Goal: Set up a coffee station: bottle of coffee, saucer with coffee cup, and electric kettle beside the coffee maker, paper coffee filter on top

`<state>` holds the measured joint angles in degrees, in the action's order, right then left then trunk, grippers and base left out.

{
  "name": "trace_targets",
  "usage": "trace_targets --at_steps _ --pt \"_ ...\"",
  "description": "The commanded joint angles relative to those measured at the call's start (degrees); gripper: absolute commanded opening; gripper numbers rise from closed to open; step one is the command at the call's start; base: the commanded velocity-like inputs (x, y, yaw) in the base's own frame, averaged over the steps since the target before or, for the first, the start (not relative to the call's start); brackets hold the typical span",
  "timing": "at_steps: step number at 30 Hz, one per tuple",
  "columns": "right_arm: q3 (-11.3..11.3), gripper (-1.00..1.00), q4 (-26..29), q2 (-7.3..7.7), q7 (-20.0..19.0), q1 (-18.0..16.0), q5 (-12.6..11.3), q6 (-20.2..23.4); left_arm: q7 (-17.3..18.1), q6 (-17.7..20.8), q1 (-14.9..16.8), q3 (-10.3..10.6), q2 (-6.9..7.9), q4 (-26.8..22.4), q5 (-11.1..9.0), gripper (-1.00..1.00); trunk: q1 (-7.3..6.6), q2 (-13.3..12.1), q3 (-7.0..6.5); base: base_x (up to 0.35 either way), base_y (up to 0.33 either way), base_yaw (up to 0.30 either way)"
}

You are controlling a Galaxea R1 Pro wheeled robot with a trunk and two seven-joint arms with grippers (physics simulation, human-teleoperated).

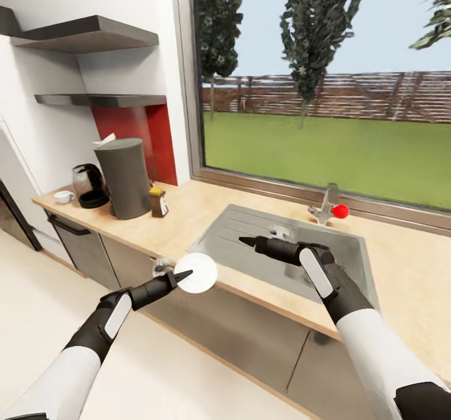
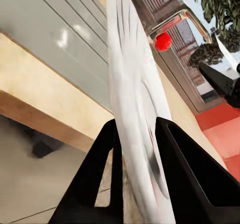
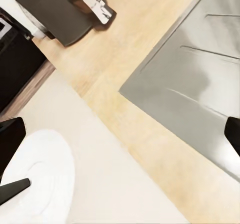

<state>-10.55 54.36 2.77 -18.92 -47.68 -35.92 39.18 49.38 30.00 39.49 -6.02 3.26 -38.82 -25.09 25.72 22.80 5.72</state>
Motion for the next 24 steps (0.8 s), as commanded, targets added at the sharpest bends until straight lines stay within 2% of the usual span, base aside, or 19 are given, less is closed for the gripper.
trace_targets --at_steps 1,9,24 --pt "-0.04 1.0 0.04 0.04 -0.07 -0.05 -0.02 0.19 0.02 0.32 0.06 -0.04 0.0 0.04 -0.23 -1.0 0.06 0.12 0.12 0.234 0.25 0.292" --pt "-0.06 1.0 0.04 0.04 -0.07 -0.05 -0.02 0.19 0.02 0.32 0.06 -0.04 0.0 0.06 -0.23 -1.0 0.06 0.12 0.12 0.238 0.243 0.259" --pt "0.09 1.0 0.39 0.05 -0.07 -0.06 -0.02 0.65 0.02 0.31 0.06 -0.04 0.0 0.06 -0.22 -1.0 0.06 0.12 0.12 0.239 0.239 0.016"
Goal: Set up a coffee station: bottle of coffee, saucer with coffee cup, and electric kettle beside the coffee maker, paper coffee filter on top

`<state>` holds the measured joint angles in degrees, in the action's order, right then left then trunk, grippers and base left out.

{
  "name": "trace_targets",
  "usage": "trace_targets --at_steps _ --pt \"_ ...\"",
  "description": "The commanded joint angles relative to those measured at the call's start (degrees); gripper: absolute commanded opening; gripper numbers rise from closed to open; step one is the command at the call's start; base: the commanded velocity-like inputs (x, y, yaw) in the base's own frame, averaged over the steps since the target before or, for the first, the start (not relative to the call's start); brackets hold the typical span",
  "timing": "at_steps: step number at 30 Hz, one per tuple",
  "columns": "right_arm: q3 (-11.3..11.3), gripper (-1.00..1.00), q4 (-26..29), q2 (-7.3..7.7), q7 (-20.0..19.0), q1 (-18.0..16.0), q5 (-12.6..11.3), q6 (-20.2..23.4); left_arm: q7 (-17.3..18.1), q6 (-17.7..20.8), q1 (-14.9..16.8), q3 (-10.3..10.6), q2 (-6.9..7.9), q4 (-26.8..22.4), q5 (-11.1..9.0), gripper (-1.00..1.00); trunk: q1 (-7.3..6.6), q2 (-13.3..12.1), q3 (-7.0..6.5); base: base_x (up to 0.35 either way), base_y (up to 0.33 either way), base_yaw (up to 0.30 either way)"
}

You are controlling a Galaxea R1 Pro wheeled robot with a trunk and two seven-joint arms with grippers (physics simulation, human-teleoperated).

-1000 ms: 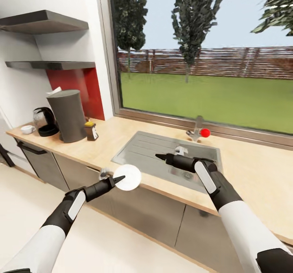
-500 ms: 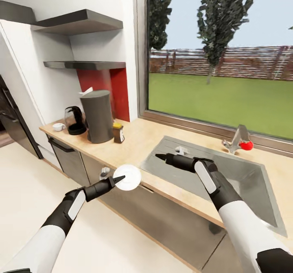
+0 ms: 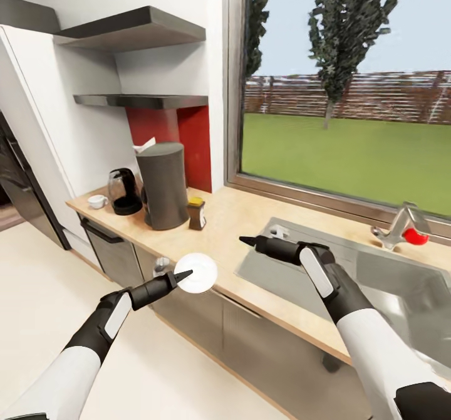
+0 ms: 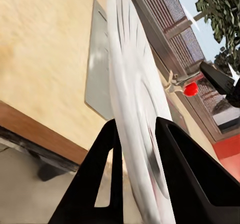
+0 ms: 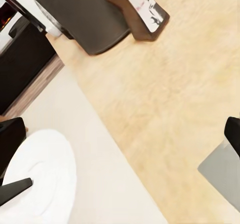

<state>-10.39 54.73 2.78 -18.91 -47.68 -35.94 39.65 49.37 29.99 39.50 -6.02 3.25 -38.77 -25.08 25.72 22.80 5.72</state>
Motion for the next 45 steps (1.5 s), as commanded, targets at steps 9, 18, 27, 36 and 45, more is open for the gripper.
trace_targets --at_steps 9,18,27,36,45 --pt "-0.07 1.0 0.03 0.03 -0.08 -0.1 -0.01 0.17 0.02 0.33 0.05 -0.04 0.0 0.02 -0.24 -1.0 0.06 0.12 0.13 0.239 0.239 0.0" --pt "-0.07 1.0 0.03 0.03 -0.08 -0.05 -0.01 0.17 0.02 0.35 0.05 -0.04 0.0 0.02 -0.2 -1.0 0.06 0.12 0.13 0.229 0.247 -0.161" --pt "-0.08 1.0 -0.09 0.12 -0.16 -0.11 -0.01 -0.26 -0.05 0.33 0.05 0.04 0.0 0.1 -0.15 -1.0 0.06 0.12 0.13 0.185 0.276 -0.031" --pt "-0.1 1.0 -0.14 0.07 -0.16 -0.11 -0.01 -0.27 -0.13 0.33 0.05 0.04 0.0 0.18 -0.14 -1.0 0.06 0.12 0.13 0.176 0.278 0.0" --pt "-0.04 1.0 -0.06 0.08 -0.08 -0.09 -0.01 -0.19 -0.56 0.2 -0.09 0.04 0.0 0.32 -0.06 -1.0 0.06 0.12 0.18 0.05 0.073 -0.095"
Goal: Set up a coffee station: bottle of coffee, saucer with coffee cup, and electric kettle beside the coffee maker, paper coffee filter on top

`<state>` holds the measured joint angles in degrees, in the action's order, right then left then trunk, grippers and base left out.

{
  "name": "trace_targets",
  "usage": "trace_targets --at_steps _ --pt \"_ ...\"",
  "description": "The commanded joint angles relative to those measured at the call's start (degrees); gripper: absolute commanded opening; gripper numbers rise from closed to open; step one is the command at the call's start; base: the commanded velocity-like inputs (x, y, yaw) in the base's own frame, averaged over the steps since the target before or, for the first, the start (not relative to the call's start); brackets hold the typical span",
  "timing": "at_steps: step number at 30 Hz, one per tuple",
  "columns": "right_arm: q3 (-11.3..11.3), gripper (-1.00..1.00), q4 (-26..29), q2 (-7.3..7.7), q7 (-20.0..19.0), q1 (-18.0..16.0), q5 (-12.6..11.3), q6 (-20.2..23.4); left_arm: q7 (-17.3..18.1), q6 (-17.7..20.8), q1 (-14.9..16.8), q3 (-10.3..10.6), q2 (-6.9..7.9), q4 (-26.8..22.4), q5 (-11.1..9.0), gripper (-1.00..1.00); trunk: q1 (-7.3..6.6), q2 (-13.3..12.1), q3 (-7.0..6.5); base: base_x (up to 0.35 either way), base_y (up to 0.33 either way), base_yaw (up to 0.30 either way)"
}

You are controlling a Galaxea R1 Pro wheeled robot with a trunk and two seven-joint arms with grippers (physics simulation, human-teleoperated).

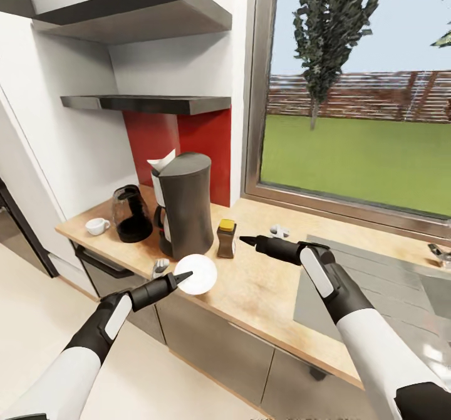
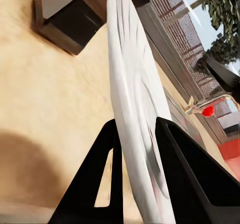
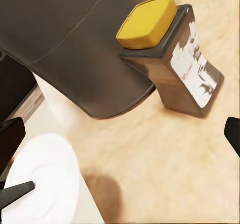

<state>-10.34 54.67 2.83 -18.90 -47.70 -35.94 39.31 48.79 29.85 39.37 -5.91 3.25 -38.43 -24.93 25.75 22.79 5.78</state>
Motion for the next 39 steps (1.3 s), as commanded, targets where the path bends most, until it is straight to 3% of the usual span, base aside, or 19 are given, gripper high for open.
trace_targets --at_steps 1,10,13,16,20,24,27,39 --pt "-0.1 1.0 0.0 0.03 -0.09 -0.07 -0.01 0.1 0.0 0.36 0.01 -0.07 0.01 0.01 -0.21 -1.0 0.04 0.13 0.14 0.0 0.001 -0.224" --pt "-0.12 1.0 0.0 0.0 -0.09 -0.05 -0.01 0.07 -0.12 0.32 -0.08 -0.19 -0.08 0.28 -0.41 -1.0 0.04 0.13 0.16 0.172 0.0 -0.027" --pt "-0.12 1.0 0.06 0.0 -0.09 -0.06 -0.01 0.07 -0.22 0.37 -0.08 -2.65 -0.29 0.69 -0.46 -1.0 0.04 0.13 0.16 0.011 0.0 0.0" --pt "-0.12 1.0 0.07 0.0 -0.09 -0.07 -0.01 0.07 -2.46 0.44 -0.08 -6.25 -0.59 1.99 -0.5 -1.0 0.04 0.13 0.16 0.002 0.0 0.0" --pt "-0.12 1.0 0.08 0.04 -0.09 -0.08 -0.01 0.12 -5.12 0.39 -0.08 -8.74 -0.69 3.75 -0.56 -1.0 0.04 0.13 0.16 0.0 0.0 0.0" --pt "-0.12 1.0 0.08 0.03 -0.09 -0.1 -0.01 0.14 -5.5 0.39 -0.08 -9.08 -0.83 5.24 -0.56 -1.0 0.04 0.13 0.16 0.0 0.0 0.0" --pt "-0.1 1.0 0.09 0.04 -0.09 -0.07 -0.01 0.24 -5.63 0.39 -0.08 -9.12 -2.17 5.71 -0.5 -1.0 0.04 0.13 0.16 0.0 0.0 0.0" --pt "-0.03 1.0 0.09 0.05 -0.09 -0.06 -0.01 0.42 -5.55 0.39 -0.08 -9.24 -2.02 5.74 -0.47 -1.0 0.04 0.13 0.16 0.0 0.0 -0.088"
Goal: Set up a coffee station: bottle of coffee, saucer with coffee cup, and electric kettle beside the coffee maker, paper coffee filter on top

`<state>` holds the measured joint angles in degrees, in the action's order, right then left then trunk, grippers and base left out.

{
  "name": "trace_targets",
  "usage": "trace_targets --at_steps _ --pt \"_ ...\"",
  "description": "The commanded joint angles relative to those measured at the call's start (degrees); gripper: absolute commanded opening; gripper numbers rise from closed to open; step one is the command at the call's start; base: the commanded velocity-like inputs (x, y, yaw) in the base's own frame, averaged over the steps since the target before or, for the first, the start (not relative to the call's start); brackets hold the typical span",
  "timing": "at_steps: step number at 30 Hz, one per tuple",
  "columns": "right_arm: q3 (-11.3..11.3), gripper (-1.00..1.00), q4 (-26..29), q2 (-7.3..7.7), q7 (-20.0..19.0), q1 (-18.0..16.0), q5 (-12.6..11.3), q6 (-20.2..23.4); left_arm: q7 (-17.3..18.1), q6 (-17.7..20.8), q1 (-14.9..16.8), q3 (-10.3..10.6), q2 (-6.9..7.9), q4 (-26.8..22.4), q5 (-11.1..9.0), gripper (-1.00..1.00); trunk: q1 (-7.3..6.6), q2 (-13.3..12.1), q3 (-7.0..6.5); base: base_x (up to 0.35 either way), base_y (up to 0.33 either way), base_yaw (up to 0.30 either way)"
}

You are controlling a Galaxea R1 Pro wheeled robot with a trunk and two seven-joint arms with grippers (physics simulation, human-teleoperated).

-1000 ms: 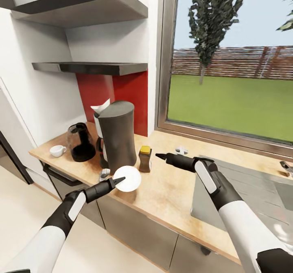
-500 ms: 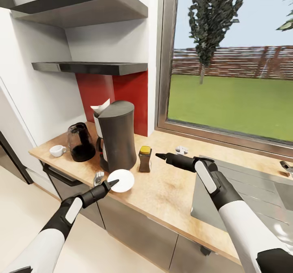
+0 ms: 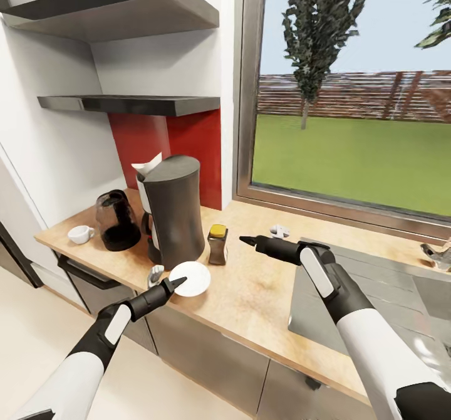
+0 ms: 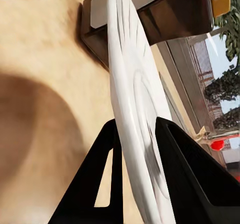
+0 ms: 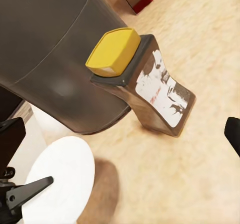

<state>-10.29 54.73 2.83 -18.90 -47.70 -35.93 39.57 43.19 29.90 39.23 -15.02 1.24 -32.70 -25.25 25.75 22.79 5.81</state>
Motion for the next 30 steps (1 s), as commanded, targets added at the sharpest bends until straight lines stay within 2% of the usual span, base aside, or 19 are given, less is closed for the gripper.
trace_targets --at_steps 1,4,19,30 --pt "-0.08 1.0 0.02 0.01 -0.09 -0.06 -0.01 0.16 0.05 0.33 0.06 -0.11 -0.01 0.01 -0.15 -1.0 0.04 0.13 0.13 0.0 0.0 -0.001" --pt "-0.08 1.0 0.02 -0.01 -0.09 -0.07 -0.01 0.2 0.05 0.33 0.06 -0.17 -0.04 0.01 -0.15 -1.0 0.26 0.53 0.4 0.0 0.0 0.0" --pt "-0.05 1.0 0.02 0.02 -0.09 -0.09 -0.01 0.23 0.05 0.33 0.06 -0.1 -0.09 0.01 -0.15 -1.0 3.55 6.54 4.43 0.0 0.0 0.0" --pt "-0.02 1.0 0.02 0.04 -0.09 -0.07 -0.01 0.21 0.03 0.33 0.06 -0.1 -0.12 0.09 -0.07 -1.0 3.55 6.54 5.11 0.015 0.0 0.0"
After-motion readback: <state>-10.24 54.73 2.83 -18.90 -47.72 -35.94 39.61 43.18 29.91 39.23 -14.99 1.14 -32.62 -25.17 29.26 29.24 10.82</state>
